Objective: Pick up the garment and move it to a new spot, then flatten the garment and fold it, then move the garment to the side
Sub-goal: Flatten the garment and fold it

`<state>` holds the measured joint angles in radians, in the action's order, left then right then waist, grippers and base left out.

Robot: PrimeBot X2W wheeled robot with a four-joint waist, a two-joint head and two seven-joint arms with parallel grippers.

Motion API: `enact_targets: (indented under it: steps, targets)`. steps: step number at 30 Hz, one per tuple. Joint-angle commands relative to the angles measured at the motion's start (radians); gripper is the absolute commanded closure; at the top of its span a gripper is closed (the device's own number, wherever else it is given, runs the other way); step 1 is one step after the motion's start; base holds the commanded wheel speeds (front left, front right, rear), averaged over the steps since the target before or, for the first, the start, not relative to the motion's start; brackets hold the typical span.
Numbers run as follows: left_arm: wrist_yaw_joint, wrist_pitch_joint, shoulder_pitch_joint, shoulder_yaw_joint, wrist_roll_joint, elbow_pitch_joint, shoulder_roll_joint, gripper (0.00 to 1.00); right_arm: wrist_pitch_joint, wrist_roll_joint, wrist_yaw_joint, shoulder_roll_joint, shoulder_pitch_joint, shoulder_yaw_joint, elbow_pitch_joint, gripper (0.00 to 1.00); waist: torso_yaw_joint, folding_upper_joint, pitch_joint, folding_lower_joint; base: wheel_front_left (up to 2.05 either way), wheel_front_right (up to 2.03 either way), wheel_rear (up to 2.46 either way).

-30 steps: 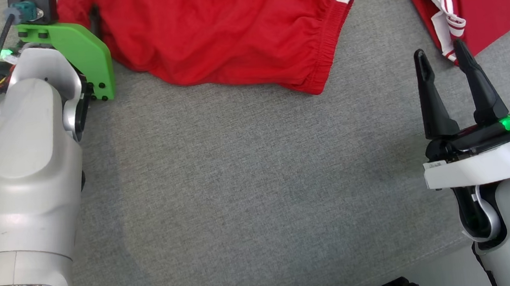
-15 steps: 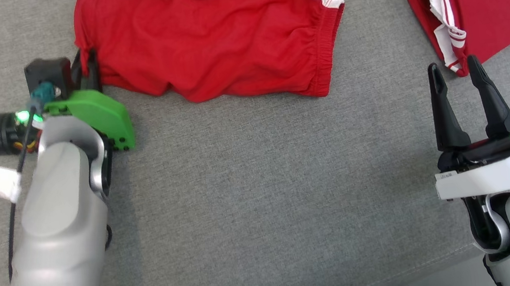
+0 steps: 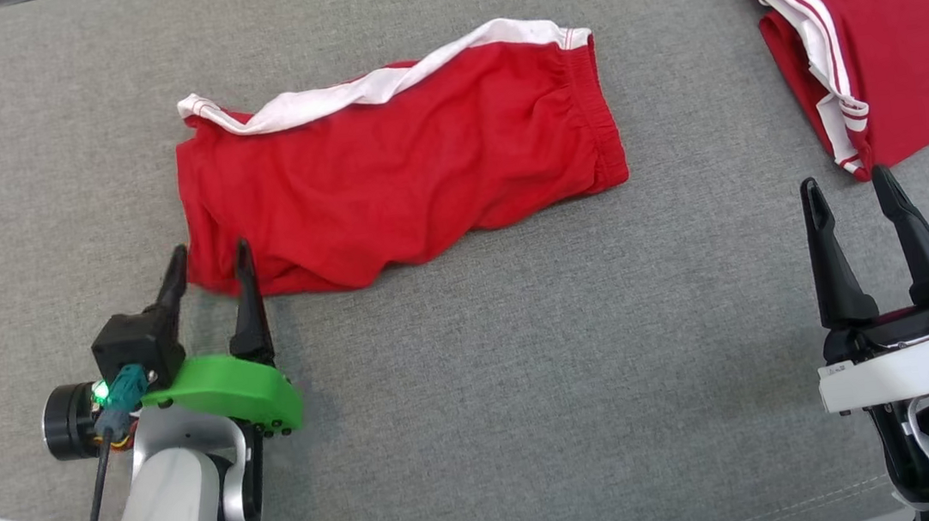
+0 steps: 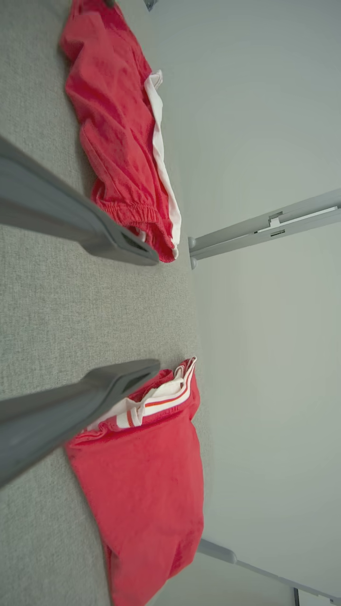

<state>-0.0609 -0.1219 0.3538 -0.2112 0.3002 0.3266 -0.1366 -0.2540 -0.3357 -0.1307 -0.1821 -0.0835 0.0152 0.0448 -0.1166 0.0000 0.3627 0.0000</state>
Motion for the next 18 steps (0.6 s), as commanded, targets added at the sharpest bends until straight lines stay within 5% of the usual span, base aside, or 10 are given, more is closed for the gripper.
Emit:
enact_targets:
  steps: [1, 7, 18]
  targets:
    - [-0.023, -0.028, -0.028, 0.007, -0.019, -0.032, -0.01, 0.0, 0.008, 0.013, 0.0, -0.007, 0.011, -0.003, 0.011, 0.0, 0.014, 0.0, -0.025, 0.0, 0.0, 0.0, 0.0]
    - [-0.094, -0.12, -0.113, 0.031, -0.069, -0.155, -0.026, 0.0, 0.041, 0.034, 0.0, -0.017, 0.022, -0.009, 0.035, 0.0, 0.024, 0.0, -0.066, 0.0, 0.0, 0.0, 0.0]
    - [-0.095, -0.122, -0.23, 0.029, -0.086, -0.264, -0.062, 0.0, 0.099, 0.05, 0.0, -0.021, 0.061, -0.021, 0.07, 0.0, 0.049, 0.0, -0.112, 0.0, 0.0, 0.0, 0.0]
